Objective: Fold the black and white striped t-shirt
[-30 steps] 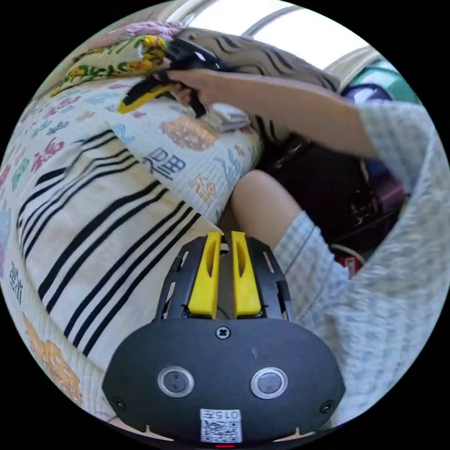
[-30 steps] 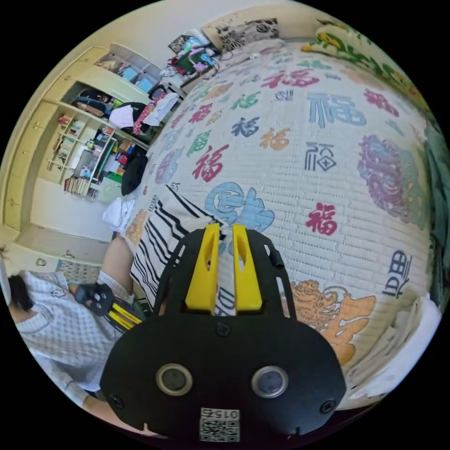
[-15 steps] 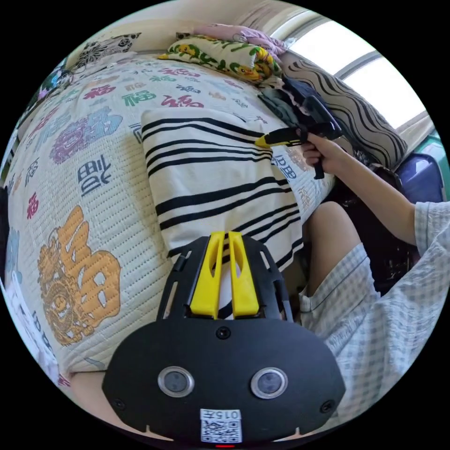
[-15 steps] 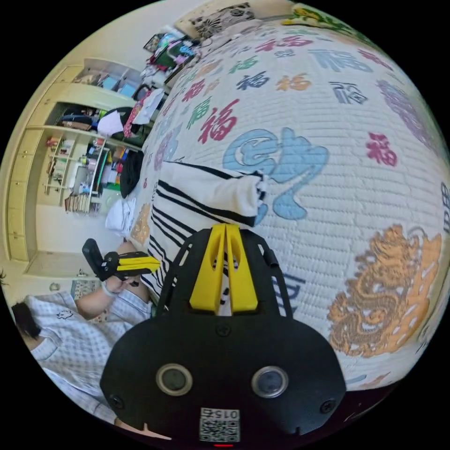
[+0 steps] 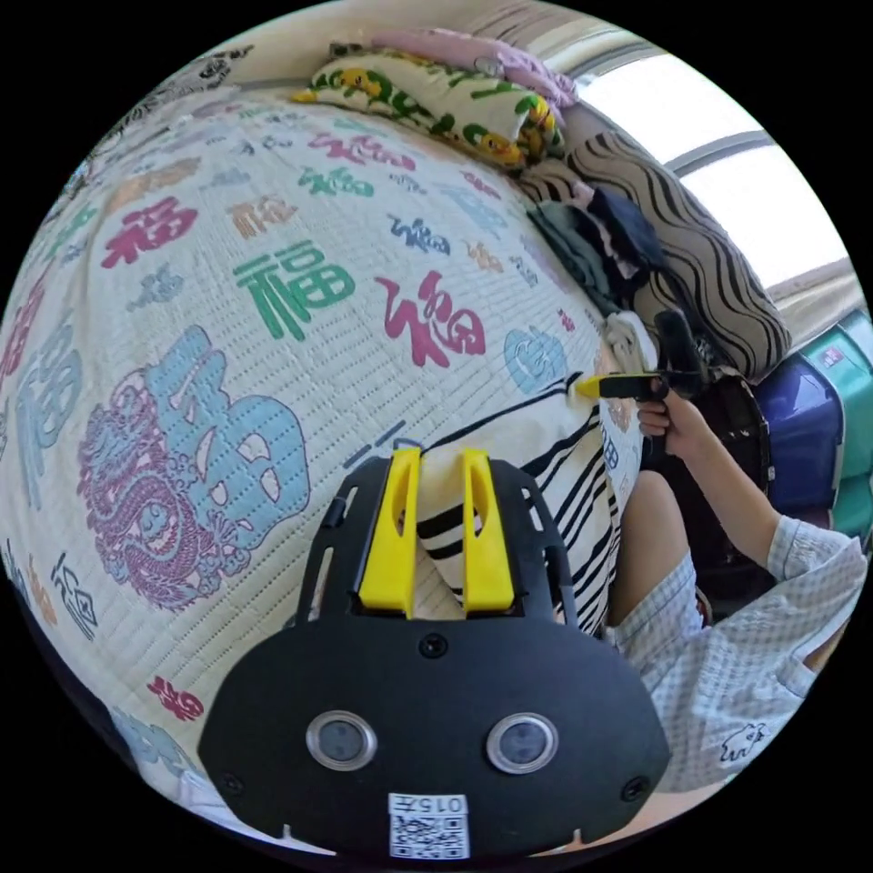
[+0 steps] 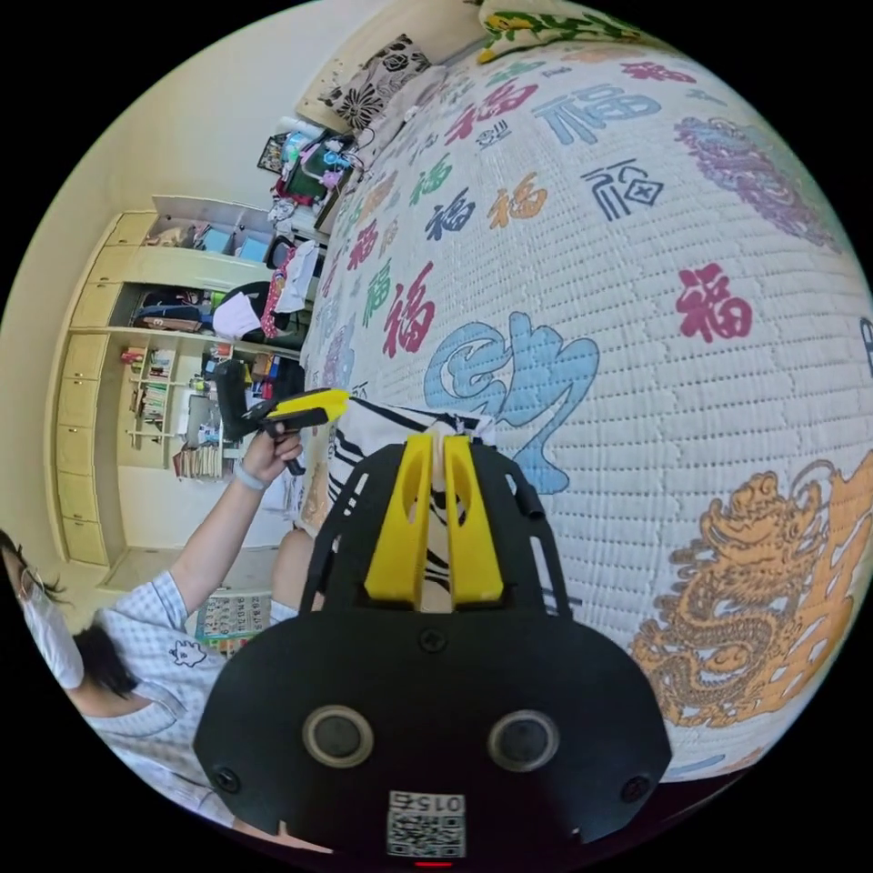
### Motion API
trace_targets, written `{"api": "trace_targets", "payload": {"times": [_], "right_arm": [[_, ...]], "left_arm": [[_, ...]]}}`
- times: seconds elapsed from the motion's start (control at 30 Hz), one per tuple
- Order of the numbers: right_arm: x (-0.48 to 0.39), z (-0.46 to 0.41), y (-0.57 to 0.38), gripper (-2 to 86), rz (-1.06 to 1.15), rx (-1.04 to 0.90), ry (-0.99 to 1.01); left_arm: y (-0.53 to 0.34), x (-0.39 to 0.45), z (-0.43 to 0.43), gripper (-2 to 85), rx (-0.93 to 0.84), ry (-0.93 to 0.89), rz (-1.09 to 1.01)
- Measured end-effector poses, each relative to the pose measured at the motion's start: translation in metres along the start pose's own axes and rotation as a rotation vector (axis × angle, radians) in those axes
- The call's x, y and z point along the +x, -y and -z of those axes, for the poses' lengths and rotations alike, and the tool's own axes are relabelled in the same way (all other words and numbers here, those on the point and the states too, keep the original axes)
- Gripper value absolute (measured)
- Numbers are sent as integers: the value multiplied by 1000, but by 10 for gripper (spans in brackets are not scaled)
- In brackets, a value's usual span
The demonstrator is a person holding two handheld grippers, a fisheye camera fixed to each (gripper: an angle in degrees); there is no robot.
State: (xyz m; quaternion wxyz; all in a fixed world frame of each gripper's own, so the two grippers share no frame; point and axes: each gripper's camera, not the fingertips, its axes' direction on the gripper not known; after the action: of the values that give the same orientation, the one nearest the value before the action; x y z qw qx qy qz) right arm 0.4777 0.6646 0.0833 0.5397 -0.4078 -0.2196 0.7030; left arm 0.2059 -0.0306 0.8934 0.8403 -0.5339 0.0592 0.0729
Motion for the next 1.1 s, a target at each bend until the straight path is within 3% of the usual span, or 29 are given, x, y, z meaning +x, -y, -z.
{"api": "trace_targets", "payload": {"times": [0.27,0.47,0.57,0.8,0.97,1.1], "right_arm": [[48,1,-8,0,-33,15,-23],[70,15,-41,35,-56,96,63],[53,28,-82,54,46,99,6],[36,-20,-175,82,63,-155,-128],[53,-73,-201,33,13,-308,-219],[59,-84,-208,-3,18,-306,-264]], "left_arm": [[-8,-38,3,4,64,-111,101],[-64,-26,36,39,220,-101,123],[-119,7,40,84,155,-67,112],[-244,54,2,106,99,-105,299],[-256,61,-20,93,59,-150,331],[-252,74,-18,44,26,-103,306]]}}
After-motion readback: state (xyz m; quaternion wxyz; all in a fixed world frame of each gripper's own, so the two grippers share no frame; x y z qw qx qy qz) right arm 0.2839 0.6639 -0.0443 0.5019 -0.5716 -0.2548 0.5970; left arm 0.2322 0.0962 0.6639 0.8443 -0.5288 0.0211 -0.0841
